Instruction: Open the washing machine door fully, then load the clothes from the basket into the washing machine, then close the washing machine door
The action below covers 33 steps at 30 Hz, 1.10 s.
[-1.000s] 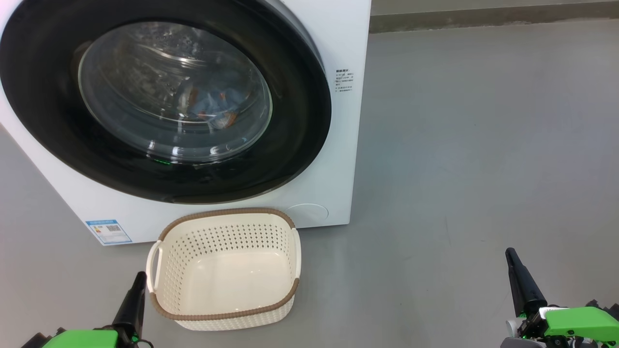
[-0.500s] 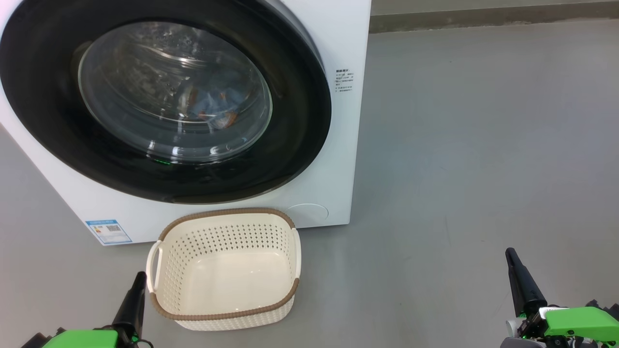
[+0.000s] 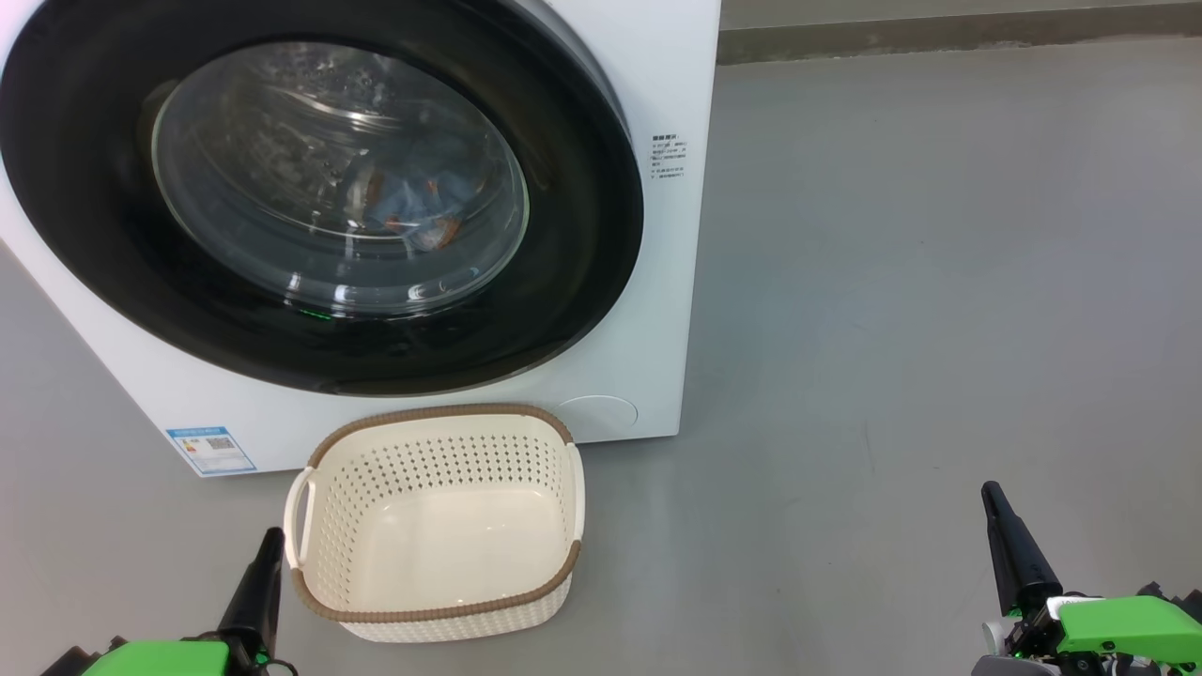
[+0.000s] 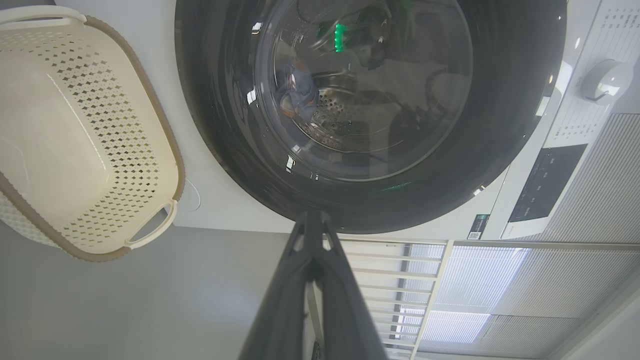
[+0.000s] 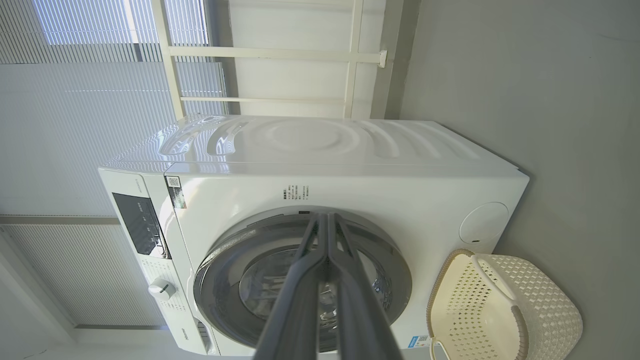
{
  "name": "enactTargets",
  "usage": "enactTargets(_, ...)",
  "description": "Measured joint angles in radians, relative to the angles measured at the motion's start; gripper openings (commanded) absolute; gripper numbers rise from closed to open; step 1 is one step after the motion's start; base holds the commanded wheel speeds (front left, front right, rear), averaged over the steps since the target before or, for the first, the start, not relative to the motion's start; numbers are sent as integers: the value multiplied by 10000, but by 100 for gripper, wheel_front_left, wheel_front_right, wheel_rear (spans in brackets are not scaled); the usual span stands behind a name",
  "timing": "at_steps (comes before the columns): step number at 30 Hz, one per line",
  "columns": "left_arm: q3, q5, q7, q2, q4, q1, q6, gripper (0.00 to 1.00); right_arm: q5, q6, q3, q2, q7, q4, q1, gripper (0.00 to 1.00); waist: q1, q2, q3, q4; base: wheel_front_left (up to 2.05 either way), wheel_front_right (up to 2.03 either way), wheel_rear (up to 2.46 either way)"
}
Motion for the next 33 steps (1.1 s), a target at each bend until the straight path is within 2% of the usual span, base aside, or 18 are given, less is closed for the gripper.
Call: enactTargets(33,6,0,0,0,0,0,0,0,2,0,0,2,0,0,0,0,0,0,0,0,0,0,0)
